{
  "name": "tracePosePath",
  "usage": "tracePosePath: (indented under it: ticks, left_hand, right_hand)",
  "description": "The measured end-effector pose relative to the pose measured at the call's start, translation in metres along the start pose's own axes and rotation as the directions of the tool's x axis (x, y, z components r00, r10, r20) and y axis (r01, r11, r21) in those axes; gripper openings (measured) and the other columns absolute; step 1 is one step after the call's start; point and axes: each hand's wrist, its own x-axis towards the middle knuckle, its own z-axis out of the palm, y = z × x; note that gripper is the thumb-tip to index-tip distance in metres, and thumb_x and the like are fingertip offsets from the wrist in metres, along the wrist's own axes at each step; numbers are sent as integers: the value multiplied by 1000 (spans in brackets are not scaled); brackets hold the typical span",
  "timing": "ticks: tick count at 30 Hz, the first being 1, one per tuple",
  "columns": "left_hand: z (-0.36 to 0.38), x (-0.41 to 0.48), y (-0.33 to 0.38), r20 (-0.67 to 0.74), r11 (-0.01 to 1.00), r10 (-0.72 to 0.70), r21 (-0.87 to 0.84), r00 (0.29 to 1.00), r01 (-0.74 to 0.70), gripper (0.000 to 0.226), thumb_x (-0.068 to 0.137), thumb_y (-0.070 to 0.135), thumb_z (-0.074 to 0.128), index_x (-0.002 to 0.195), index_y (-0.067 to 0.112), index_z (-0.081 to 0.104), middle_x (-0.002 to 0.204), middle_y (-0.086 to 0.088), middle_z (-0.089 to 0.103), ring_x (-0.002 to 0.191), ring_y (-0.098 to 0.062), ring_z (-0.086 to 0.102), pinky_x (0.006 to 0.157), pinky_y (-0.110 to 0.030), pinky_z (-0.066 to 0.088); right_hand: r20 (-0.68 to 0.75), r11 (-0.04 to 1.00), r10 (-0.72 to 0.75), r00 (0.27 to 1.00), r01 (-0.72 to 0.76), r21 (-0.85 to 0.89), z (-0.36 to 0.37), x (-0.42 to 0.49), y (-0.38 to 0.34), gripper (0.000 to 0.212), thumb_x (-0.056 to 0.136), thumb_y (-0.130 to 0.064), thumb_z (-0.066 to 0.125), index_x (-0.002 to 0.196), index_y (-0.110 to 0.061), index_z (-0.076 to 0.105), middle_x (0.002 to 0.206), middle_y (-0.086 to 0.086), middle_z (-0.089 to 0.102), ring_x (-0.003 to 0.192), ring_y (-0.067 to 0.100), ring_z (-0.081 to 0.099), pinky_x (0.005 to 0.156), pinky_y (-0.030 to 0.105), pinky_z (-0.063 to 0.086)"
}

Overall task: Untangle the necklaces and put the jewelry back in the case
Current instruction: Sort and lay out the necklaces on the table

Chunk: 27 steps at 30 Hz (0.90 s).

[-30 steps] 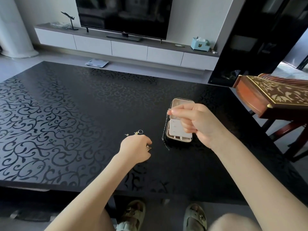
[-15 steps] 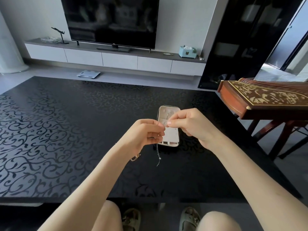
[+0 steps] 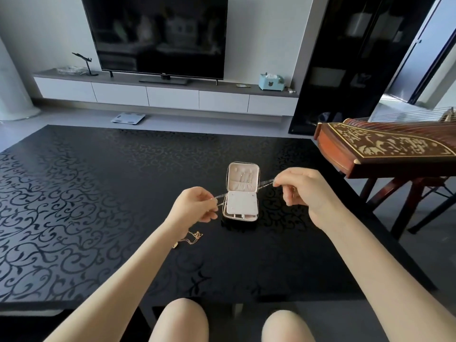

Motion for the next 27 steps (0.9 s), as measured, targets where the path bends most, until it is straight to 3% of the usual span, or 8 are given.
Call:
tracePosePath:
  ticks: [3, 6, 10, 14, 18, 20, 23, 27]
  left_hand:
    - [-5, 5, 11, 125, 865, -132, -470, 983, 176, 7, 91, 6, 55, 87, 3, 59, 89, -16, 69, 85, -26, 69, 74, -31, 57]
    - [-4, 15, 36, 187, 761, -162, -602, 969, 243, 10, 88, 2, 54, 79, 4, 59, 77, -14, 68, 82, -29, 69, 81, -42, 55]
    - [12, 25, 71, 107, 926, -114, -349, 988, 144, 5, 84, 1, 59, 79, 2, 61, 55, -5, 50, 44, -14, 57, 61, -34, 59]
    - [31, 34, 93, 127, 997, -3, 73, 992, -6, 5, 83, 3, 60, 80, 5, 64, 54, -5, 50, 47, -15, 53, 63, -36, 60]
    - [41, 42, 110, 293, 885, 102, 410, 951, -221, 5, 84, 6, 61, 84, 6, 66, 54, -6, 58, 50, -21, 60, 70, -40, 60]
    - [46, 45, 119, 357, 801, 129, 513, 925, -309, 6, 82, 6, 61, 85, 8, 66, 56, -7, 61, 54, -21, 63, 70, -38, 60]
    - [48, 54, 132, 385, 707, 134, 608, 913, -361, 17, 75, 0, 60, 89, 10, 64, 59, -5, 60, 57, -18, 61, 66, -29, 59]
    - [39, 69, 143, 360, 725, 159, 589, 919, -356, 28, 72, -2, 65, 97, 10, 62, 65, 0, 58, 57, -13, 58, 58, -25, 55]
  right_hand:
    - [52, 995, 99, 994, -98, -25, -2, 0, 23, 13, 77, -5, 58, 66, -7, 64, 57, 10, 61, 54, 16, 56, 63, 32, 48]
    - [179, 979, 176, 968, -153, -134, 6, 0, 47, 10, 80, -6, 59, 74, -7, 66, 72, 9, 70, 65, 14, 64, 65, 20, 47]
    - [245, 973, 186, 952, -143, -183, 14, 5, 67, 11, 83, -11, 61, 82, -4, 69, 84, 1, 73, 76, 4, 67, 69, 10, 42]
    - [280, 968, 153, 948, -87, -234, 19, 14, 70, 16, 89, -14, 56, 93, -7, 69, 98, 2, 72, 94, 13, 66, 68, 7, 46]
    - [281, 983, 117, 953, -71, -168, 24, 30, 58, 18, 88, -18, 60, 105, -16, 65, 99, -7, 68, 86, -4, 62, 64, 5, 43]
    - [286, 996, 62, 956, -42, -75, 25, 41, 47, 18, 87, -18, 62, 104, -16, 67, 101, -9, 69, 91, -4, 62, 72, 8, 44]
    - [246, 999, -30, 969, 20, 42, 27, 56, 29, 12, 83, -14, 62, 87, -9, 72, 94, -3, 73, 94, 6, 66, 92, 26, 47]
    - [206, 998, -65, 976, 59, 32, 27, 75, 9, 14, 84, -13, 61, 80, -5, 72, 83, 8, 73, 82, 13, 69, 88, 30, 52]
